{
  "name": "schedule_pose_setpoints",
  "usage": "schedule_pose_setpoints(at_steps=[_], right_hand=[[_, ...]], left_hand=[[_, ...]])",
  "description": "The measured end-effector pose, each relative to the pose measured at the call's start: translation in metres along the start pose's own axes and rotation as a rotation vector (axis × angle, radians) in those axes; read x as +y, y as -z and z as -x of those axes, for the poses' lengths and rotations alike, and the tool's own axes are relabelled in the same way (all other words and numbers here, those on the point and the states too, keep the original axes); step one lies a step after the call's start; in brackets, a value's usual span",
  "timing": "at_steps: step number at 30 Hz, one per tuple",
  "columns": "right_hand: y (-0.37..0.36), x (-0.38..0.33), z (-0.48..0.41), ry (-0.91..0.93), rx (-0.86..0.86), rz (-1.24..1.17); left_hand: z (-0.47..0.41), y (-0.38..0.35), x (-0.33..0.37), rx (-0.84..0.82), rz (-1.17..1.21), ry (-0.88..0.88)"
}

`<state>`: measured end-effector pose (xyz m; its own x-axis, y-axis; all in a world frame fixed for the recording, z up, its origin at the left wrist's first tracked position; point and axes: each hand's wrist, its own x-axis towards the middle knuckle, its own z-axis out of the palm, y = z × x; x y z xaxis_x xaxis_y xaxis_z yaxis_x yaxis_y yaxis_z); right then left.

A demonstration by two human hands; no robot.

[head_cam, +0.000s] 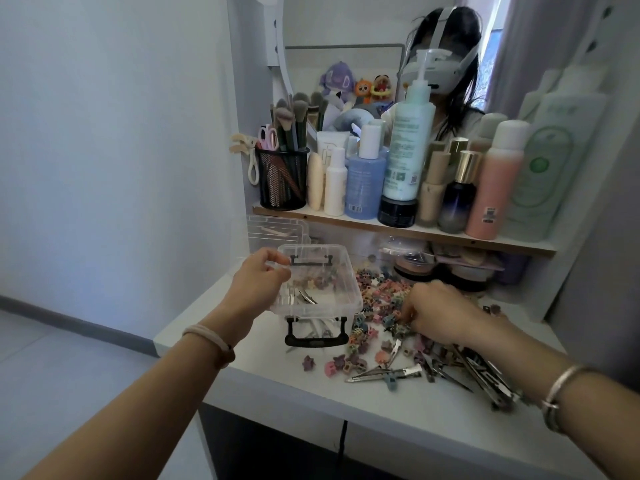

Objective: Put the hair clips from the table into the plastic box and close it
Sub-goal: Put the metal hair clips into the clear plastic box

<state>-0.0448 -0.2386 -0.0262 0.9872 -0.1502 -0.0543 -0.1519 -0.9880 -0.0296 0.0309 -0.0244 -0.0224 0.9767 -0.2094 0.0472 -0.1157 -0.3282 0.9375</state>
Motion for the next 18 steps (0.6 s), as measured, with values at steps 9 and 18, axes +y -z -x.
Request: schedule_pose_setpoints(at_steps=[9, 18], right_hand=[[0.059, -0.049, -0.003, 0.171, 0.131, -0.994], [0.017, -0.012, 0.002, 0.18, -0.091, -0.21]], left_hand=[[0.002, 0.0, 0.001, -0.006, -0.007, 0.001], [0.003, -0.001, 0.001, 0.009, 0.003, 0.001]])
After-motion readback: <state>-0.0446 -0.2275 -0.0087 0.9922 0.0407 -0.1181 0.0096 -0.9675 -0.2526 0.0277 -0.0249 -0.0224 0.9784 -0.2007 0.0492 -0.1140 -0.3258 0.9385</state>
